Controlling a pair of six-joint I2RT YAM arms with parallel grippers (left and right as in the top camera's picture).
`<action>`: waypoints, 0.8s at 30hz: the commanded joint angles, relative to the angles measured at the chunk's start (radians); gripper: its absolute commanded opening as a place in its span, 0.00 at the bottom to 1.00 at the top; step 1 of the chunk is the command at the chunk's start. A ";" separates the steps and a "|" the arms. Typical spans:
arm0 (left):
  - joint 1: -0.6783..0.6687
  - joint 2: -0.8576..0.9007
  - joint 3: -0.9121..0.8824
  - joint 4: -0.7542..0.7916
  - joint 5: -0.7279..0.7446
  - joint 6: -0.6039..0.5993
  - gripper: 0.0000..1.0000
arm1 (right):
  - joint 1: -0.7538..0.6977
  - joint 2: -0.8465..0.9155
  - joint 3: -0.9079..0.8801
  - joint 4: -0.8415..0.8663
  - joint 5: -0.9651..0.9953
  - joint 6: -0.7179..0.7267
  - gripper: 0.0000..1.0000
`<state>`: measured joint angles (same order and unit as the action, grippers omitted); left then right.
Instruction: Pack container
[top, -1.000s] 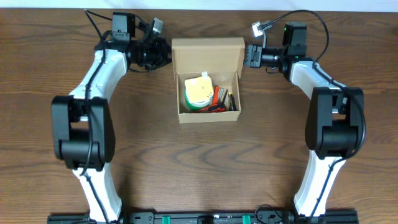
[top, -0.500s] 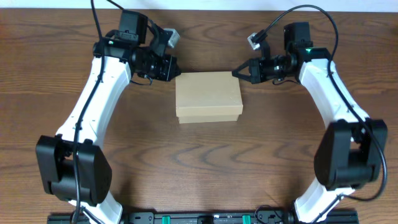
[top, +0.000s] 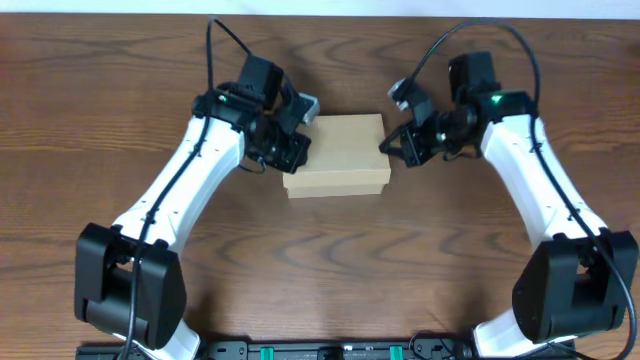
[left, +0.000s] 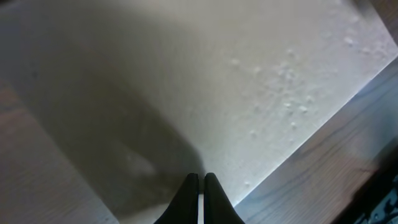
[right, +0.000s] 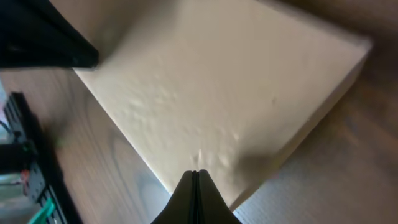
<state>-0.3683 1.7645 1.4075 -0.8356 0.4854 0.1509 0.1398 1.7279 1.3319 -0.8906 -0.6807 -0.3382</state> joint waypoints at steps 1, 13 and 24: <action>0.003 -0.005 -0.048 0.021 -0.025 -0.033 0.06 | 0.020 0.013 -0.088 0.043 0.010 -0.013 0.01; 0.003 -0.007 -0.105 0.059 -0.024 -0.055 0.06 | 0.026 0.011 -0.197 0.150 0.052 0.055 0.01; 0.003 -0.253 -0.047 0.028 -0.024 -0.103 0.05 | 0.022 -0.179 -0.085 0.092 0.032 0.110 0.01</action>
<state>-0.3668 1.6310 1.3209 -0.7914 0.4686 0.0654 0.1577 1.6547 1.2045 -0.7952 -0.6422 -0.2420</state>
